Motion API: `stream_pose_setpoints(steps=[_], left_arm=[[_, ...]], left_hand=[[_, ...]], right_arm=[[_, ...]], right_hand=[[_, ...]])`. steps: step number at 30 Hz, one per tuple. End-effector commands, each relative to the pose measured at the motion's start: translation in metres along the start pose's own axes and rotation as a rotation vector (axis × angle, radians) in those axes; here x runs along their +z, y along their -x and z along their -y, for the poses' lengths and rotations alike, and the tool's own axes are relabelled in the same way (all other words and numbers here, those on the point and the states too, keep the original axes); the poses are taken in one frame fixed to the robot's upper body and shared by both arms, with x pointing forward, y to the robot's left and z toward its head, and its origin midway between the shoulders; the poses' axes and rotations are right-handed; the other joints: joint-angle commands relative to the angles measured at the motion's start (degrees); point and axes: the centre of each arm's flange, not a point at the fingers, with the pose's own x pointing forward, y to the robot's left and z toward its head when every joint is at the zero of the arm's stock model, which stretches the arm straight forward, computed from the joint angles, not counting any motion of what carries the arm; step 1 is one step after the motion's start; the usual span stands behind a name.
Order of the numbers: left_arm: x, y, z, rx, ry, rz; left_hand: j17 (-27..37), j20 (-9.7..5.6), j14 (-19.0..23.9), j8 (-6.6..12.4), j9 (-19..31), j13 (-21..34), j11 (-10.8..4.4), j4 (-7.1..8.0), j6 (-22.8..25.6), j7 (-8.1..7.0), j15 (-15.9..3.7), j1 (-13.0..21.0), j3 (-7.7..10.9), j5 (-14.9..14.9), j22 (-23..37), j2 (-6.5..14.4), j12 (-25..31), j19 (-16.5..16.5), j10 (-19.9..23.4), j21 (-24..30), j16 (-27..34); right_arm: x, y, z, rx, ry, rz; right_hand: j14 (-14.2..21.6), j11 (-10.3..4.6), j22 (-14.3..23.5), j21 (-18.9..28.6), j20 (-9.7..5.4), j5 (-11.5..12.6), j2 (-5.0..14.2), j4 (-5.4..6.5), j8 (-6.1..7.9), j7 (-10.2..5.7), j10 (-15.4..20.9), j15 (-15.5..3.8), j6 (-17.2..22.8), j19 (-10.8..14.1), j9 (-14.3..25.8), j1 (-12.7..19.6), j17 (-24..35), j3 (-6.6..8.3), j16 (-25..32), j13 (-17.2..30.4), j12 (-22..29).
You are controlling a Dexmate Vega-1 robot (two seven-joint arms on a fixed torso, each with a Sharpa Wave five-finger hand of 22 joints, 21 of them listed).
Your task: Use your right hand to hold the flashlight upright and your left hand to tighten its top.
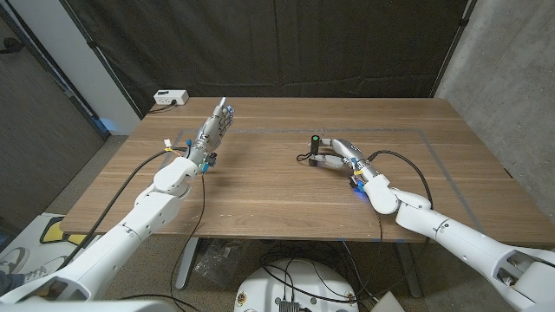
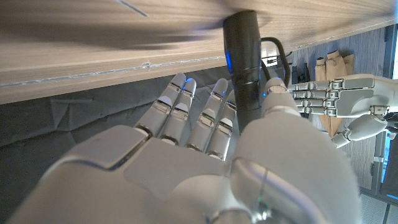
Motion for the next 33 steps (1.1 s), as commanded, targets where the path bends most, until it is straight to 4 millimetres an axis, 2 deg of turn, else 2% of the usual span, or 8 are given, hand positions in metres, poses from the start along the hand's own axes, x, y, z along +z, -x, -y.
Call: stream_pose_setpoints(steps=[1,8,10,11,15,22,25,33], left_arm=[[0.000,-0.002,0.000,-0.004,0.001,-0.008],[-0.001,-0.005,0.000,-0.007,0.002,-0.011],[-0.001,-0.006,0.000,-0.008,0.003,-0.011],[-0.001,-0.006,-0.001,-0.009,0.002,-0.011],[-0.002,-0.007,-0.001,-0.005,0.006,-0.013],[-0.002,-0.010,-0.001,-0.004,0.006,-0.014],[0.000,-0.011,-0.001,-0.010,-0.002,-0.013],[0.024,-0.016,0.011,-0.072,-0.087,0.023]], left_hand=[[0.3,0.09,0.1,-0.18,0.2,0.3,-0.16,0.17,0.0,-0.24,0.00,0.2,-0.21,0.0,0.2,0.5,-0.3,-0.2,0.1,-0.1,0.0],[0.3,0.12,0.1,-0.19,0.2,0.3,-0.12,0.18,0.1,-0.25,0.07,0.3,-0.26,-0.1,0.2,0.7,-0.4,-0.2,0.0,-0.1,0.0],[0.3,0.13,0.1,-0.19,0.2,0.3,-0.15,0.19,0.1,-0.23,0.09,0.3,-0.27,-0.1,0.2,0.7,-0.4,-0.2,0.0,-0.1,0.0],[0.3,0.18,0.1,-0.18,0.2,0.3,-0.16,0.19,0.1,-0.27,0.12,0.3,-0.27,-0.1,0.2,0.7,-0.3,-0.2,0.0,-0.1,0.0],[0.3,0.15,0.1,-0.19,0.2,0.3,-0.17,0.20,0.1,-0.32,0.09,0.4,-0.30,-0.1,0.2,0.8,-0.3,-0.2,0.0,0.0,0.0],[0.3,0.18,0.3,-0.12,0.2,0.3,-0.11,0.21,0.3,-0.35,0.06,0.5,-0.35,-0.2,0.2,0.9,-0.3,-0.1,0.1,0.0,0.0],[0.3,0.33,1.0,-0.07,0.2,0.3,-0.37,0.18,0.6,-0.44,-0.09,0.7,-0.35,-0.2,0.2,1.2,-0.2,1.4,0.6,0.6,0.3],[0.2,-0.69,3.2,0.27,0.2,0.3,-0.12,0.00,1.8,-0.40,-0.36,1.4,-0.27,-0.4,0.2,1.7,0.2,4.1,1.9,1.4,0.8]], right_arm=[[0.000,-0.004,-0.001,-0.015,-0.016,-0.004],[0.001,-0.005,-0.001,-0.023,-0.025,-0.004],[0.002,-0.005,0.000,-0.020,-0.023,-0.003],[0.002,-0.006,0.001,-0.020,-0.023,-0.005],[0.003,-0.006,0.002,-0.023,-0.026,-0.014],[0.005,-0.007,0.007,-0.037,-0.045,-0.037],[0.007,-0.008,0.010,-0.040,-0.086,-0.065],[0.017,-0.005,0.025,-0.112,-0.089,-0.094]], right_hand=[[2.5,-0.17,0.2,0.0,-1.32,0.0,0.35,-0.26,0.69,-0.02,3.3,-4.82,2.2,1.1,0.1,1.6,0.0,0.45,0.6,0.3,0.6],[7.6,-0.33,0.5,0.5,-2.41,-2.1,4.58,0.47,1.87,-0.08,10.8,-6.95,9.7,2.9,0.0,3.4,0.0,1.59,0.3,0.3,0.6],[8.9,-0.36,0.6,0.6,-2.65,-2.8,5.94,0.78,1.75,-0.12,12.1,-7.30,11.2,3.3,-0.2,3.5,0.0,1.96,0.3,0.2,0.4],[10.9,-0.28,0.6,0.9,-2.81,-3.2,7.45,0.91,1.65,-0.12,12.9,-7.61,12.1,3.9,-0.2,4.0,0.0,2.66,0.6,0.1,0.3],[14.2,-0.17,0.7,1.5,-3.19,-4.0,9.01,0.78,1.44,-0.03,14.4,-8.34,13.8,5.4,-0.3,5.0,0.0,3.94,0.7,0.0,0.1],[17.0,-0.03,0.8,2.0,-3.44,-5.1,9.38,0.63,1.60,0.39,17.9,-8.75,16.8,6.7,-0.4,6.0,-0.2,5.42,0.2,0.0,0.4],[17.7,-0.06,0.8,2.1,-3.60,-5.3,9.09,0.36,1.71,0.13,19.2,-8.66,17.8,6.9,-0.3,6.5,-0.2,5.84,0.0,0.1,0.5],[20.0,0.21,0.9,2.3,-3.89,-5.6,9.03,0.21,1.74,0.03,21.7,-9.12,19.2,7.4,-0.1,7.4,-0.1,6.70,0.0,0.4,0.9]])
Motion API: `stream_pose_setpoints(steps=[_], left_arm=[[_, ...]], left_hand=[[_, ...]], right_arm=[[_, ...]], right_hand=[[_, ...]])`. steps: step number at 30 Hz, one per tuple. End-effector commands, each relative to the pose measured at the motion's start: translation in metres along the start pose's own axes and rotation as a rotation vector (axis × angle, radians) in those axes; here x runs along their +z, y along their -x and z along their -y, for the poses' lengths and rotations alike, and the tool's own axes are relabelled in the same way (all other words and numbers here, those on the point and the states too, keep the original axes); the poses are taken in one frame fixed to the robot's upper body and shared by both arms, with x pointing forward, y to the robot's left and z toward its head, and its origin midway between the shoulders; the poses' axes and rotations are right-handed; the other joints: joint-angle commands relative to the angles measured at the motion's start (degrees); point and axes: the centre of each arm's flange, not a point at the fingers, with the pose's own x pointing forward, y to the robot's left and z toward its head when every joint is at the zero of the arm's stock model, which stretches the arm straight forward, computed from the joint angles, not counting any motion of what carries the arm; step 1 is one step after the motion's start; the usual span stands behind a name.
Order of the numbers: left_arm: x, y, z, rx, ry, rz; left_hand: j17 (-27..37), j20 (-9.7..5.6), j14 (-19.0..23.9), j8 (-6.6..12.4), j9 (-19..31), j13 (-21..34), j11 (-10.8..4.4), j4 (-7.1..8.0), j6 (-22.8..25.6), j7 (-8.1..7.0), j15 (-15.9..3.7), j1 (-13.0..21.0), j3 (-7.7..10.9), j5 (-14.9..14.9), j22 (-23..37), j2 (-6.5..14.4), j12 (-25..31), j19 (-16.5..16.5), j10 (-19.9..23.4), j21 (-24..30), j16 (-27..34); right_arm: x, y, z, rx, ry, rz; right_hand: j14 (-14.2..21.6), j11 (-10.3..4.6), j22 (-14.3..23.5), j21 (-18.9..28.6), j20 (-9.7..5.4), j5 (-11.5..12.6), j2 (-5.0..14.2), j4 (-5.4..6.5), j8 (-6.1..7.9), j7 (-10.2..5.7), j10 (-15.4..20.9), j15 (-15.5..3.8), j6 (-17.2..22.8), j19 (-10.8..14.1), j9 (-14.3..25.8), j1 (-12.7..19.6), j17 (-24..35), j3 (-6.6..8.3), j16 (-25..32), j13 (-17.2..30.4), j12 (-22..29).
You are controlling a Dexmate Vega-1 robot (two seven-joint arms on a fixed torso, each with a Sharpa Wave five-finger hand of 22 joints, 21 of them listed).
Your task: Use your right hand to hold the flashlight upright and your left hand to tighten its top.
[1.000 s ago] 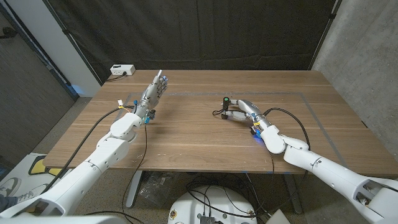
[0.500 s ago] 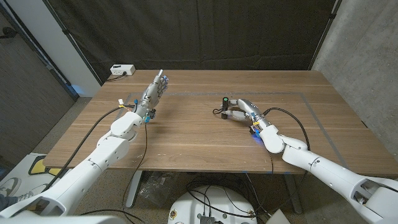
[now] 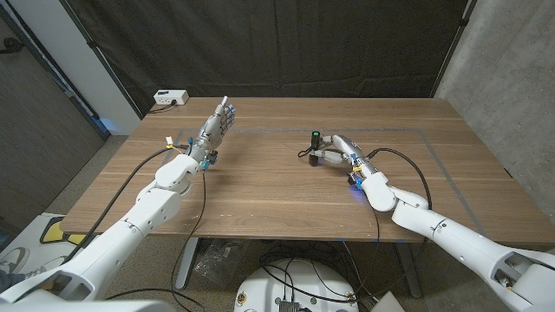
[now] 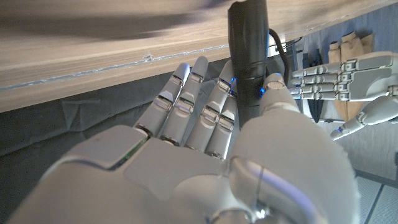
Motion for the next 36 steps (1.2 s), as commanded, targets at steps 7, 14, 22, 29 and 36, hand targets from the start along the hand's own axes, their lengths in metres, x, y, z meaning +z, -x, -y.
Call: stream_pose_setpoints(steps=[7,14,22,29,36], left_arm=[[0.044,-0.008,0.027,-0.072,-0.149,0.105],[0.064,-0.006,0.044,-0.068,-0.308,0.128],[0.077,-0.002,0.059,-0.048,-0.406,0.182],[0.078,0.001,0.077,-0.099,-0.396,0.213],[0.078,-0.002,0.095,-0.146,-0.409,0.218]], left_hand=[[0.1,0.81,8.1,0.96,0.2,0.2,-1.13,-0.97,4.1,-0.51,-1.17,3.4,0.84,-0.8,0.2,3.1,1.3,7.1,4.8,1.9,2.0],[0.3,4.41,19.5,1.24,0.2,0.3,-2.40,-1.61,8.6,-1.52,-2.22,5.3,1.06,-2.5,0.7,4.4,2.0,17.9,11.2,5.1,3.8],[0.8,2.05,35.9,1.42,0.2,0.5,-5.28,-2.45,14.3,-3.26,-3.69,7.8,1.51,-3.7,1.6,5.8,3.3,30.6,20.8,10.6,6.3],[1.0,8.39,14.3,-0.07,0.3,0.8,-4.36,0.92,15.7,-5.20,-1.89,1.6,-3.69,-3.0,1.5,3.1,-1.1,12.8,13.4,3.6,-1.0],[0.7,7.12,-5.0,-0.01,0.2,0.7,-3.17,2.58,16.4,-5.65,0.04,-0.9,-7.26,-1.7,1.0,2.2,-1.7,-3.2,-1.8,-2.1,-1.3]], right_arm=[[0.017,-0.001,0.021,-0.098,0.010,-0.048],[0.024,-0.006,0.029,-0.162,0.032,-0.038],[0.028,-0.009,0.039,-0.191,0.055,-0.012],[0.034,-0.011,0.045,-0.220,0.069,0.009],[0.038,-0.013,0.050,-0.245,0.084,0.019]], right_hand=[[1.6,-0.89,0.1,0.1,-3.76,-0.2,4.30,1.81,0.32,-4.34,3.9,-5.81,5.9,0.1,0.4,3.5,0.3,2.95,-0.3,0.8,1.2],[1.9,-0.89,0.1,0.1,-3.56,-0.2,4.27,1.88,0.28,-4.37,4.3,-5.74,6.0,0.0,0.4,3.6,0.3,3.04,-0.3,1.0,1.4],[2.3,-0.93,0.1,0.0,-3.27,-0.2,4.17,2.04,0.13,-4.39,4.5,-5.77,6.0,-0.4,0.5,3.5,0.3,3.16,-0.4,1.3,1.5],[2.4,-0.94,0.1,-0.2,-3.08,-0.2,4.15,2.07,0.02,-4.38,4.4,-5.91,6.0,-0.8,0.5,3.6,0.3,3.35,-0.5,1.4,1.5],[2.4,-0.97,0.1,-0.4,-3.09,-0.2,4.09,2.15,-0.06,-4.37,4.4,-5.85,6.1,-1.2,0.5,3.6,0.3,3.44,-0.7,1.6,1.6]])
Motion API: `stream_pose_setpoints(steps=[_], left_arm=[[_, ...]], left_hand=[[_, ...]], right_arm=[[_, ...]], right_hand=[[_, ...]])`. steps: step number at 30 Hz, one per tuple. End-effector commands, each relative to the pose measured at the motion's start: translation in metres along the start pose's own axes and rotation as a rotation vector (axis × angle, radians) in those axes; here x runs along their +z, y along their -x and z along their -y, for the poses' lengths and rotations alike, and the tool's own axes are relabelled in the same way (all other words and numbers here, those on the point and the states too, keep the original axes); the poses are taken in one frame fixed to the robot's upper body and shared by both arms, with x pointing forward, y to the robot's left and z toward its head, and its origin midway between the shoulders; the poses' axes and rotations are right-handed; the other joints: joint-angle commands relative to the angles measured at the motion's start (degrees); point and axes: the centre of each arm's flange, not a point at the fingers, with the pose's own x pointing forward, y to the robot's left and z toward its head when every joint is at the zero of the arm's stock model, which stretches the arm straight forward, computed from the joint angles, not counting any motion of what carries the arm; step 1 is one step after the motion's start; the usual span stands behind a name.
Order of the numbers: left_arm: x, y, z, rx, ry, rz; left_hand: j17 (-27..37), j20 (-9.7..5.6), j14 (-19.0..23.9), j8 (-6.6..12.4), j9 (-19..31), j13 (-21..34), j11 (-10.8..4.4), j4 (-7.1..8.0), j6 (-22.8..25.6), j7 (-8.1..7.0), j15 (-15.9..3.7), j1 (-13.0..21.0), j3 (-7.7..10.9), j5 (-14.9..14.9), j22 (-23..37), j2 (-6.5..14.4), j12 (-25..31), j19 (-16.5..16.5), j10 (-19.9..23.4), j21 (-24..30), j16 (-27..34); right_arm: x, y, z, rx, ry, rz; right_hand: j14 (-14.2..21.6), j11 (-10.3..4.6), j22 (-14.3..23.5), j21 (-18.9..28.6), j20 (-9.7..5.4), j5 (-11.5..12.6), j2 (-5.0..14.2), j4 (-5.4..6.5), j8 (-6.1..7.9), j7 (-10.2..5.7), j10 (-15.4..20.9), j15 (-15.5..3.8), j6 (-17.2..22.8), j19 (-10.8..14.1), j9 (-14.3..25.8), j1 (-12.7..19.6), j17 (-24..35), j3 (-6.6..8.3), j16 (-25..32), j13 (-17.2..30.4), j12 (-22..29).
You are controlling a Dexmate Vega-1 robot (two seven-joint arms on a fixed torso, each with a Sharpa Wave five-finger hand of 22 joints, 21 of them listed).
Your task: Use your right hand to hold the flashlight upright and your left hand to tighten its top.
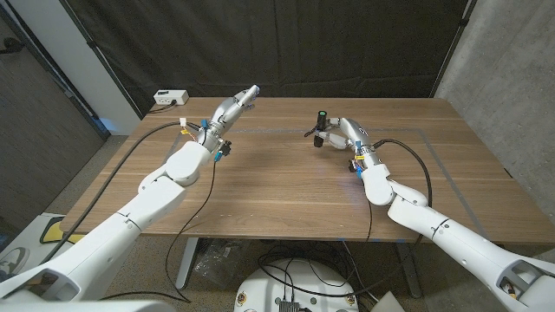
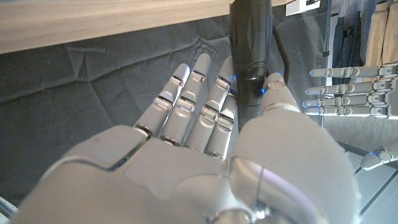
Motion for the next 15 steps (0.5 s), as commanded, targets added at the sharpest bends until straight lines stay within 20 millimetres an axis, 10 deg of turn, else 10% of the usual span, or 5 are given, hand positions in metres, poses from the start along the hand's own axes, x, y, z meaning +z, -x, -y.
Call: stream_pose_setpoints(steps=[1,15], left_arm=[[0.015,-0.005,0.028,-0.069,-0.023,0.049],[0.016,-0.032,0.069,-0.269,-0.015,0.064]], left_hand=[[0.0,-1.02,-7.7,0.41,0.2,0.1,0.24,0.50,1.7,0.19,0.56,-1.1,-1.48,0.8,0.1,-0.4,0.0,-6.5,-5.9,-1.4,-0.2],[0.1,-3.36,-22.1,-0.51,0.2,0.1,0.88,1.14,-0.9,1.88,1.03,-1.9,-4.26,2.2,0.3,-0.4,0.1,-22.0,-20.0,-1.6,0.0]], right_arm=[[0.008,-0.006,0.011,-0.053,0.023,0.025],[0.009,-0.002,0.010,-0.059,0.037,0.013]], right_hand=[[0.5,-2.11,0.2,-0.1,-2.82,0.3,4.13,2.55,0.29,-4.96,2.6,-5.10,5.5,-0.4,0.2,3.7,0.2,3.10,-0.2,0.4,0.3],[0.7,-2.06,0.1,-0.2,-2.96,0.3,4.16,2.61,0.18,-4.89,2.8,-5.27,5.7,-0.8,0.2,3.9,0.2,3.47,-0.3,0.6,0.4]])
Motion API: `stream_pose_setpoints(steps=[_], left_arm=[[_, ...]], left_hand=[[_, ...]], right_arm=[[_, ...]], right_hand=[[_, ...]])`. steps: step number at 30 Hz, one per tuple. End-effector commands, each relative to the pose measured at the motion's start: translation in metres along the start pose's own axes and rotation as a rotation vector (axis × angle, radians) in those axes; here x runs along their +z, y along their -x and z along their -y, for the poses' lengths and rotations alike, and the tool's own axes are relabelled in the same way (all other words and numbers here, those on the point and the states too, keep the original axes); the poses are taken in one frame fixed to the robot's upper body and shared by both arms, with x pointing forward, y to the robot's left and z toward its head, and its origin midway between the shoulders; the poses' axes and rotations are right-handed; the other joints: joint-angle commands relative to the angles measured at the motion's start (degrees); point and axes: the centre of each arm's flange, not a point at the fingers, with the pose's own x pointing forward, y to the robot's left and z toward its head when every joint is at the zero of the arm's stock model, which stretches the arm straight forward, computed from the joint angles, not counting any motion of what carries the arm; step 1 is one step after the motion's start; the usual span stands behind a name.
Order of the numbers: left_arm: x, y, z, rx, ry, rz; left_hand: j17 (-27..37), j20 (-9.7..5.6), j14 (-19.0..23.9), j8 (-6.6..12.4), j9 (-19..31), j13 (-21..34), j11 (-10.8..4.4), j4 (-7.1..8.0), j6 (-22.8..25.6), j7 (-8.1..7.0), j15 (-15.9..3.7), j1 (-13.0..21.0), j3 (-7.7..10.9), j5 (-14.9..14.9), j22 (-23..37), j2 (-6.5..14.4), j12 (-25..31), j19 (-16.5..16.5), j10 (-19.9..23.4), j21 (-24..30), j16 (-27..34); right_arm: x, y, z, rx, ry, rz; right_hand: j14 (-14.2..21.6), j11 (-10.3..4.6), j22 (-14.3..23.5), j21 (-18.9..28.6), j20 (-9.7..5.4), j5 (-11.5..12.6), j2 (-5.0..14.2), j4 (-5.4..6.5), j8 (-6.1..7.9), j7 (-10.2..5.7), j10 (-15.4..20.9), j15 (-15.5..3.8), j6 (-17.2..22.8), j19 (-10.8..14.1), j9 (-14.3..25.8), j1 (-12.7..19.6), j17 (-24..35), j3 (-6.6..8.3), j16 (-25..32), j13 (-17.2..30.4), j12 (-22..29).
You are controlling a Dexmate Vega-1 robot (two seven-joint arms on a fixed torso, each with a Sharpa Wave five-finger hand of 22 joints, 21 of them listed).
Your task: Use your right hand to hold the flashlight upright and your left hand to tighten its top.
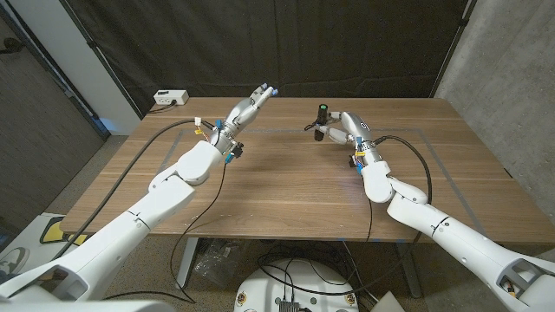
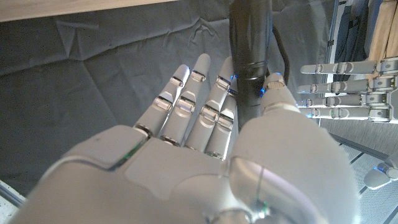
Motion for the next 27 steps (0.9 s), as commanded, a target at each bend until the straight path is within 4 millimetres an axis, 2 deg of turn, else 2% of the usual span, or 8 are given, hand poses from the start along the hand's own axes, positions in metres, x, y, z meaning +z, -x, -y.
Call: stream_pose_setpoints(steps=[1,7,13,21,25,27], left_arm=[[0.003,-0.025,0.031,-0.156,0.011,0.020],[0.002,-0.029,0.038,-0.183,0.030,0.022],[0.003,-0.029,0.039,-0.184,0.031,0.024],[-0.002,-0.031,0.043,-0.211,0.065,0.016],[-0.002,-0.031,0.044,-0.214,0.059,0.011],[-0.002,-0.031,0.044,-0.212,0.059,0.008]], left_hand=[[0.2,-0.79,-12.3,-0.27,0.2,0.1,-0.09,0.09,-0.8,0.31,0.25,-0.1,-0.76,0.5,0.1,0.1,0.0,-13.1,-5.2,-0.1,0.3],[0.2,-0.95,-13.0,-0.08,0.2,0.2,0.04,0.10,-0.6,0.80,0.29,-0.1,-0.91,0.6,0.2,0.2,0.2,-13.8,-5.7,0.1,0.4],[0.1,-0.93,-13.0,1.16,0.2,0.2,-0.01,0.01,2.6,1.35,0.24,0.3,-1.01,0.8,0.2,0.6,0.8,-13.9,-5.7,0.6,0.9],[0.1,-0.72,-12.5,1.90,0.2,0.1,-0.93,-0.19,5.1,0.46,-0.20,0.9,-1.01,0.9,0.2,1.1,1.4,-13.5,-4.9,1.2,1.3],[0.1,-0.78,-12.6,1.81,0.2,0.1,-0.82,-0.27,5.2,1.56,-0.25,1.1,-1.02,1.0,0.2,1.3,1.5,-13.8,-5.0,1.2,1.3],[0.1,-0.80,-12.6,1.52,0.2,0.1,-0.49,-0.36,4.9,2.88,-0.16,1.4,-1.03,1.0,0.2,1.4,1.5,-13.9,-5.1,1.3,1.3]], right_arm=[[0.001,0.003,0.000,-0.006,0.014,-0.012],[0.001,0.002,-0.004,0.010,0.020,-0.029],[0.000,-0.001,-0.009,0.028,0.028,-0.045],[0.002,-0.003,-0.014,0.033,0.027,-0.040],[0.004,-0.004,-0.013,0.019,0.018,-0.036],[0.004,-0.005,-0.011,0.012,0.015,-0.033]], right_hand=[[0.7,-2.05,0.1,-0.2,-2.98,0.2,4.15,2.68,0.46,-4.89,2.8,-5.27,5.7,-0.2,0.2,3.9,0.2,3.41,-0.1,0.3,0.4],[0.9,-2.00,0.1,-0.3,-3.07,0.3,4.08,2.70,0.42,-4.89,3.0,-5.31,5.8,-0.2,0.2,4.0,0.2,3.53,-0.2,0.4,0.5],[1.1,-1.98,0.1,-0.2,-3.10,0.3,4.03,2.78,0.35,-4.85,3.0,-5.32,5.9,-0.1,0.3,4.0,0.2,3.65,-0.2,0.4,0.4],[1.3,-2.01,0.1,-0.2,-3.08,0.3,3.98,2.84,0.29,-4.84,3.0,-5.31,6.0,-0.1,0.3,4.0,0.3,3.76,-0.2,0.3,0.4],[1.4,-2.01,0.1,-0.3,-3.06,0.3,4.00,2.88,0.25,-4.85,3.1,-5.31,6.0,-0.1,0.3,3.9,0.3,3.82,-0.2,0.3,0.3],[1.4,-1.99,0.1,-0.3,-3.11,0.3,3.99,2.86,0.23,-4.85,3.1,-5.38,6.0,-0.2,0.3,4.0,0.3,3.86,-0.2,0.4,0.4]])
